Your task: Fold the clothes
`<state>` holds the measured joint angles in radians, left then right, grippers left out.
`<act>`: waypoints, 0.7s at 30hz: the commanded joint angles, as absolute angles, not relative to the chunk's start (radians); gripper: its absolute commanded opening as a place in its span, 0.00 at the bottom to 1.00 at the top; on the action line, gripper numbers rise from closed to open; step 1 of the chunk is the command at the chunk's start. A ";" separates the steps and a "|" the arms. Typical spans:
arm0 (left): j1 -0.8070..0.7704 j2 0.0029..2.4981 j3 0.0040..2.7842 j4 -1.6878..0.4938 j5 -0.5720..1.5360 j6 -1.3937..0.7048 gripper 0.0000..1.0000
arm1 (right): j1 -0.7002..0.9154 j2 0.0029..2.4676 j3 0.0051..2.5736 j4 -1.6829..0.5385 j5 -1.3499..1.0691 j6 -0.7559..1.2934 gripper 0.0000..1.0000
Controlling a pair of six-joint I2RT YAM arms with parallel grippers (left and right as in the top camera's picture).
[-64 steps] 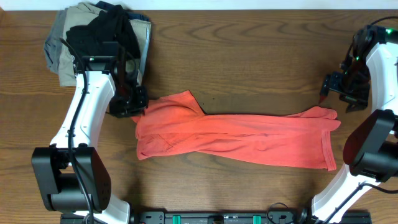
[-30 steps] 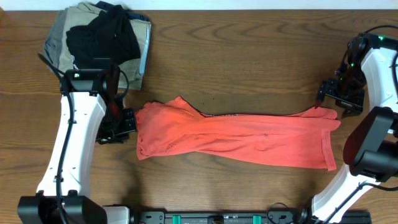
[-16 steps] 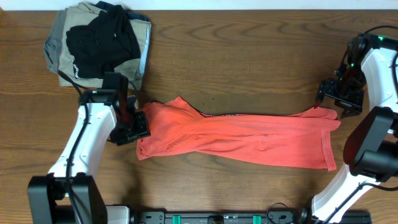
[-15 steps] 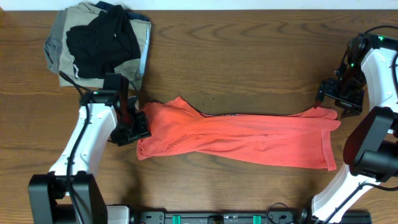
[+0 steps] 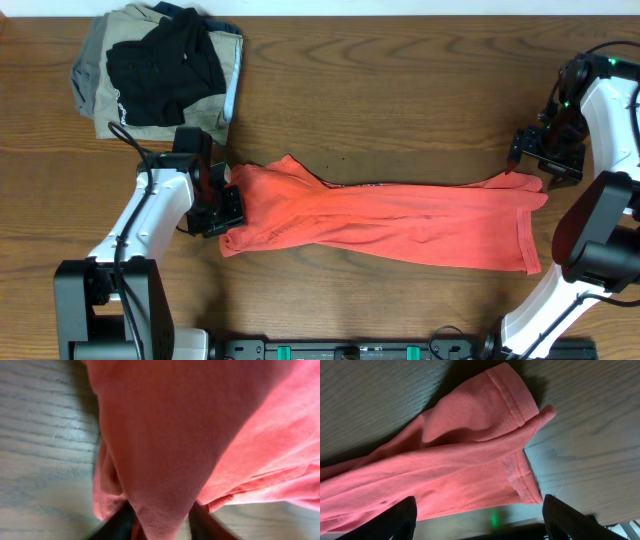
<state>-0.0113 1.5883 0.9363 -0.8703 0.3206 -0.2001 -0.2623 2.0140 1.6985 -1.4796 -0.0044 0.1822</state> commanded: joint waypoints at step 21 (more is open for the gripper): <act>0.016 1.493 1.026 -1.204 0.235 -0.178 0.06 | -0.254 2.014 1.694 -1.477 -0.008 0.186 0.79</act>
